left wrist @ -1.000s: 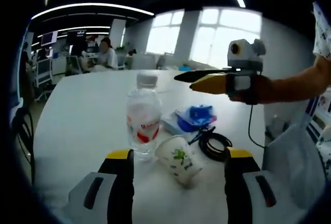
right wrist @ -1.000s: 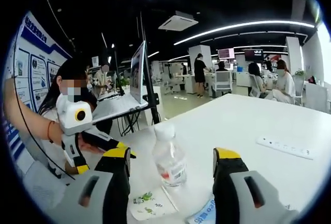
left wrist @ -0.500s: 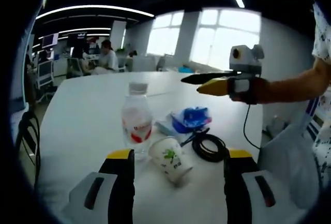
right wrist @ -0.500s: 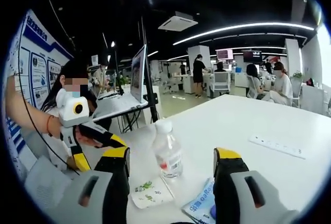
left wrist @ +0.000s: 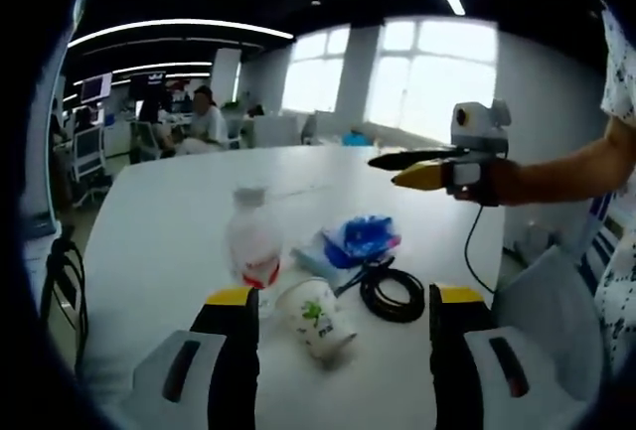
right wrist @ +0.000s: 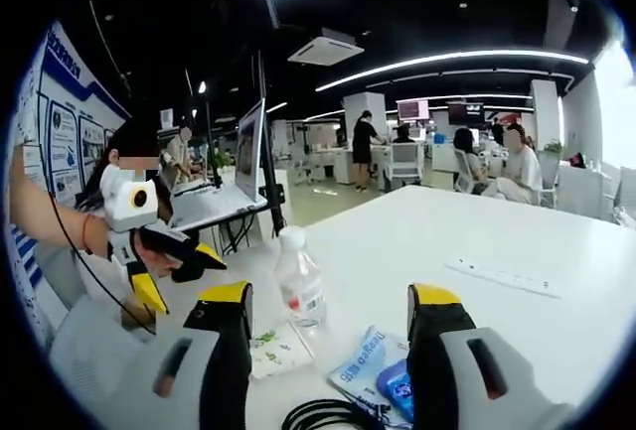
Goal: Arrange the tabletop items into an orderly group along one side of the table until the central work area is clear of visible clutter.
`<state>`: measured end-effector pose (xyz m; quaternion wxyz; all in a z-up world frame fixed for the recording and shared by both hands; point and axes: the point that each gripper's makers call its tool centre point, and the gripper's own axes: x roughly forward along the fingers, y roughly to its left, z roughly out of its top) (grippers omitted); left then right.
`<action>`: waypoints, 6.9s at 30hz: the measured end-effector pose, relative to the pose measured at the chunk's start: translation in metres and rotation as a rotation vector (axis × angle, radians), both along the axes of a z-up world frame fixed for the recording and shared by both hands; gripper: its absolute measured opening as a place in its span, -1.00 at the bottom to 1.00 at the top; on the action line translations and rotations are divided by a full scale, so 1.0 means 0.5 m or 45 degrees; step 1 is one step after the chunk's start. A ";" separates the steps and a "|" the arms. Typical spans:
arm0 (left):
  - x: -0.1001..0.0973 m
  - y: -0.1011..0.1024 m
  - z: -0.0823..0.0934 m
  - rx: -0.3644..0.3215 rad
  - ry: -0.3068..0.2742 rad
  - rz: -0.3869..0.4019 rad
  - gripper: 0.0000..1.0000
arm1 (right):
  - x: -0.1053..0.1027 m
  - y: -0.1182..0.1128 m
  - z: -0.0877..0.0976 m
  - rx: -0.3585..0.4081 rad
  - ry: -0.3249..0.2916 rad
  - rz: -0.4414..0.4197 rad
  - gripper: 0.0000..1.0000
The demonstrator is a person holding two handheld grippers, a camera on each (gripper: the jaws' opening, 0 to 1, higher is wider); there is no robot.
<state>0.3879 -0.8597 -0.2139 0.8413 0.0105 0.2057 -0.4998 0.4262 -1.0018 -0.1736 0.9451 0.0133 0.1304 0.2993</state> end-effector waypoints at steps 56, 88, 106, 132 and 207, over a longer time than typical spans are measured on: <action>-0.007 -0.311 0.037 0.027 -0.094 -0.113 0.32 | -0.101 -0.416 -0.032 -0.036 0.026 -0.479 0.12; 0.089 -0.364 -0.012 0.078 -0.072 -0.080 0.28 | -0.059 -0.402 -0.089 -0.053 0.103 -0.465 -0.01; 0.124 -0.403 -0.080 0.188 -0.052 -0.004 0.18 | -0.034 -0.365 -0.155 -0.066 0.183 -0.481 -0.14; 0.164 -0.402 -0.186 0.381 0.027 0.054 -0.12 | -0.012 -0.353 -0.250 -0.092 0.313 -0.522 -0.34; 0.184 -0.411 -0.250 0.575 0.014 0.008 -1.00 | -0.007 -0.355 -0.315 -0.086 0.448 -0.587 -1.00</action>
